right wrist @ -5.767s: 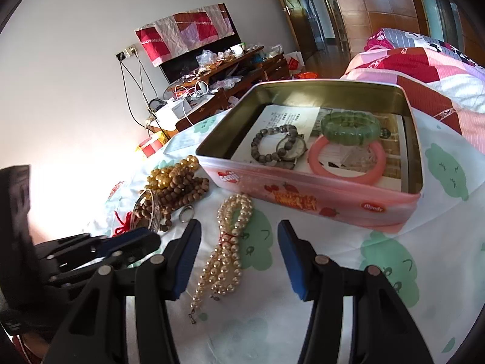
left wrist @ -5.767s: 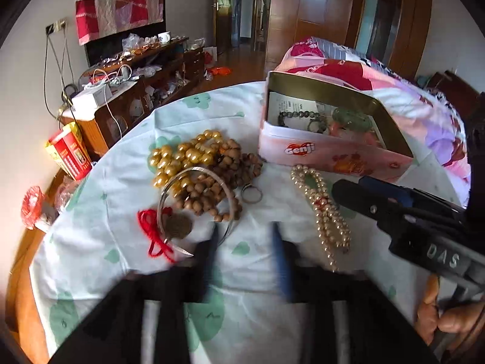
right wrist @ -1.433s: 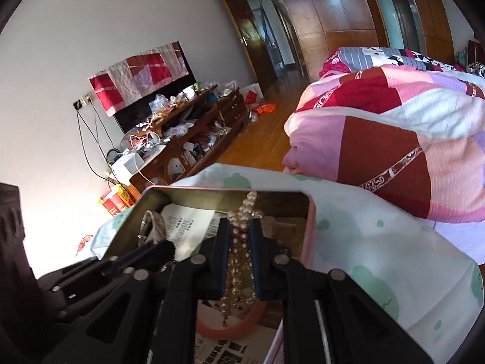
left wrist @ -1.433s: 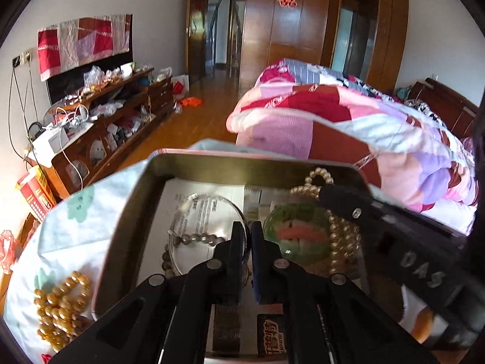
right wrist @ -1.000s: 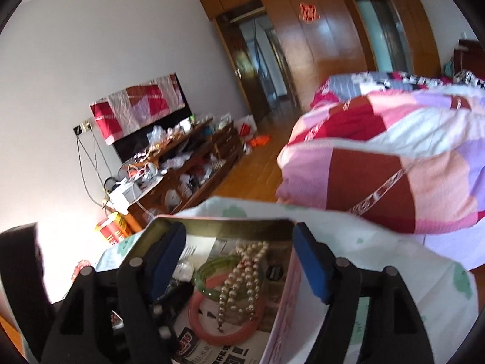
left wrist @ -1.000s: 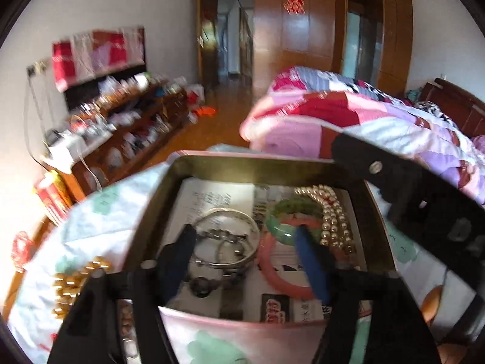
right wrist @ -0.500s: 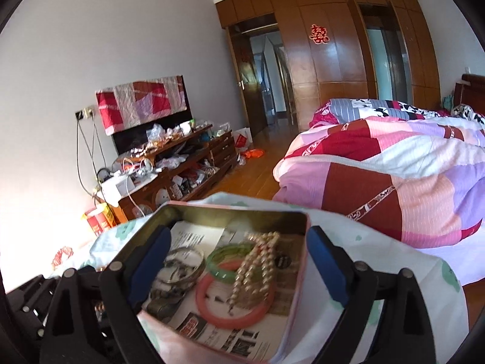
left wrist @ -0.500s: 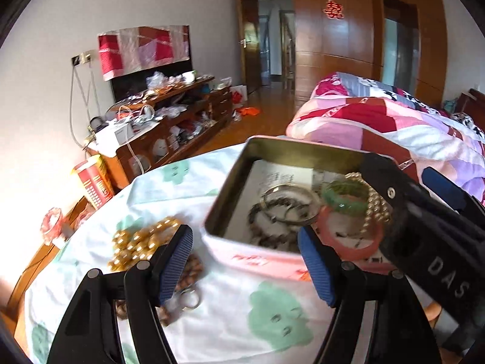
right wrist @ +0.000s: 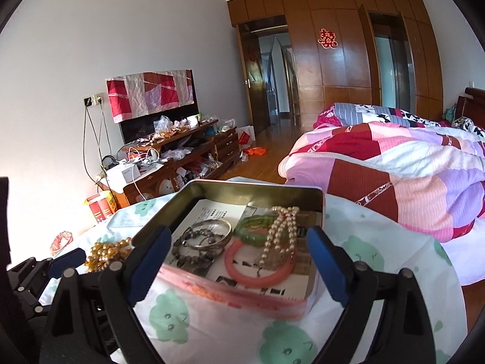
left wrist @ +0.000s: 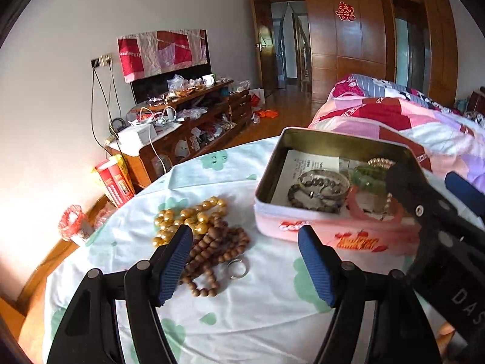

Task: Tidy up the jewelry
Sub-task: 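Withdraw both tools from the tin back over the cloth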

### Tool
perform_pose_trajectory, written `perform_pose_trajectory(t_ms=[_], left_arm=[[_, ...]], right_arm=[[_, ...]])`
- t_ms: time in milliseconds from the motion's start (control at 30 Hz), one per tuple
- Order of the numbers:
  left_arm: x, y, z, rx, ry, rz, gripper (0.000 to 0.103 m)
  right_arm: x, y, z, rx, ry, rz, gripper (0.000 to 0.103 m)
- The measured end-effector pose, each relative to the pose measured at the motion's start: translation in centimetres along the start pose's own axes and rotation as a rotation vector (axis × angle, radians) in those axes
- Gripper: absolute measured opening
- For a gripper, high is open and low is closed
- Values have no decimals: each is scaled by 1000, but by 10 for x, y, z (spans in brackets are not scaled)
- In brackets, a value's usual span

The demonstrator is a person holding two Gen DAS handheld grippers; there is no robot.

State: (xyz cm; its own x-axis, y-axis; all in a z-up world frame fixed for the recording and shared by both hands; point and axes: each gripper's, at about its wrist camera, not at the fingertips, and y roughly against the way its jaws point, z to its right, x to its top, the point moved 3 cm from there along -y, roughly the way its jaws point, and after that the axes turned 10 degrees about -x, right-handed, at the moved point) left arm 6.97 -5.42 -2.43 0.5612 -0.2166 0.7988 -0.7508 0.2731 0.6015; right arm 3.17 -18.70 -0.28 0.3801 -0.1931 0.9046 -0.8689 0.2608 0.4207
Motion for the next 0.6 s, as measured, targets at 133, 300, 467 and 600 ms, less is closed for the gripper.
perform_pose_trajectory(t_ms=[133, 300, 467, 600], left_arm=[[-8, 5, 0, -8, -10, -4, 72], [-18, 11, 8, -19, -37, -21, 72], [-21, 16, 10, -32, -46, -19, 72], [-24, 16, -1, -37, -9, -38, 72]], right_arm=[[-3, 7, -2, -1, 3, 2, 93], [-6, 12, -4, -4, 1, -1, 93], [-10, 17, -3, -8, -8, -7, 93], [-13, 21, -6, 2, -9, -15, 93]])
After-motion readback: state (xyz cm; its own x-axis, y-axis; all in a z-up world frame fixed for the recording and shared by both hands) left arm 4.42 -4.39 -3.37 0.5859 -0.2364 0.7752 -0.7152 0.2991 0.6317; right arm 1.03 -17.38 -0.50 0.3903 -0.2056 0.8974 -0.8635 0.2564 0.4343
